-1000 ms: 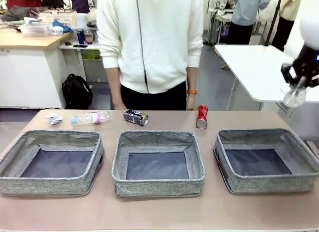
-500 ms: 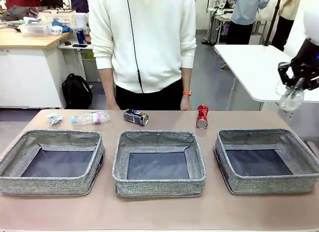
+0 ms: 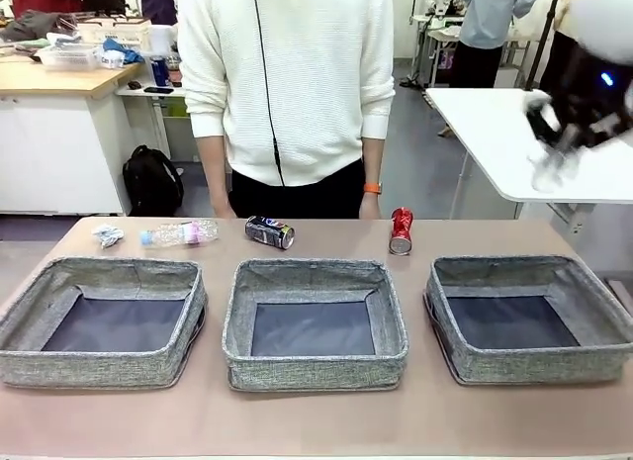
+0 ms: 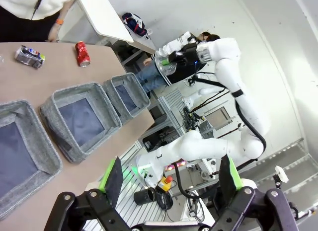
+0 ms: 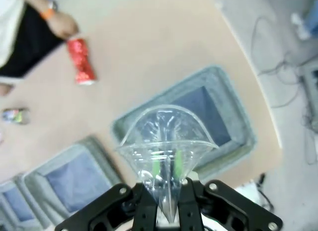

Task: Sort the waste into the appropriate baskets.
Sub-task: Pick up the waste item pointed out by the person.

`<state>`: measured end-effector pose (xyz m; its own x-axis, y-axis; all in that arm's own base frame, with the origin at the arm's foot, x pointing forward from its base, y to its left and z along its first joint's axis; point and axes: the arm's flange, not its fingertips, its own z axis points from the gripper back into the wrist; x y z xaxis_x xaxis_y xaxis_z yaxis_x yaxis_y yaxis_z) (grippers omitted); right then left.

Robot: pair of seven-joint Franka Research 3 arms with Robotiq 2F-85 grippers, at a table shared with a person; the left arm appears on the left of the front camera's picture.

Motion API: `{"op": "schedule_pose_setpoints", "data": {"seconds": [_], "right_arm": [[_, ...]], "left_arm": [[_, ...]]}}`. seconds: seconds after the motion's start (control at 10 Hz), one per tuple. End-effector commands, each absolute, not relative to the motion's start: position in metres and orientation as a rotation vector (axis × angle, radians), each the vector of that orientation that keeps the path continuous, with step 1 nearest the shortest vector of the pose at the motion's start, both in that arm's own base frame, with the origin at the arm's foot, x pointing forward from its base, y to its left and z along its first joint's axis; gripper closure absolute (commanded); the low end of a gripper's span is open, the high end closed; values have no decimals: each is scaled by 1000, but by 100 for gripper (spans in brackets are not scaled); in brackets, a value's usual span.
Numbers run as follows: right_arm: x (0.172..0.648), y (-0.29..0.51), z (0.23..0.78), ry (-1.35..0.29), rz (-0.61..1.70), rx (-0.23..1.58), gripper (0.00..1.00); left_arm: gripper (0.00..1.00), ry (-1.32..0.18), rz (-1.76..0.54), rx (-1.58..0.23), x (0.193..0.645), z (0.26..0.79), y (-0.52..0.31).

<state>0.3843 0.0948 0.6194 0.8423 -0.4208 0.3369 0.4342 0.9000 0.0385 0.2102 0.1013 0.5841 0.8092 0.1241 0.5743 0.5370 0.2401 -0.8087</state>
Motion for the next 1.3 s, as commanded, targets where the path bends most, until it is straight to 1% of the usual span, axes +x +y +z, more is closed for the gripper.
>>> {"op": "schedule_pose_setpoints", "data": {"seconds": [0.0,0.1,0.3,0.5,0.6,0.8,1.2], "right_arm": [[401,170,677,-376,-492,-116,92],[404,204,697,-340,-498,-79,92],[411,281,728,-258,-420,-32,92],[416,343,754,-269,-312,-5,92],[419,368,765,-261,-269,-25,92],[426,392,770,-216,-207,-20,92],[431,401,765,-175,-195,-35,92]], "left_arm": [[0,-625,-330,-1330,211,587,100],[0,-625,-330,-1330,211,587,100],[0,-625,-330,-1330,211,587,100],[0,-625,-330,-1330,211,587,100],[0,-625,-330,-1330,211,587,100],[0,-625,-330,-1330,211,587,100],[0,-625,-330,-1330,211,587,100]]}}
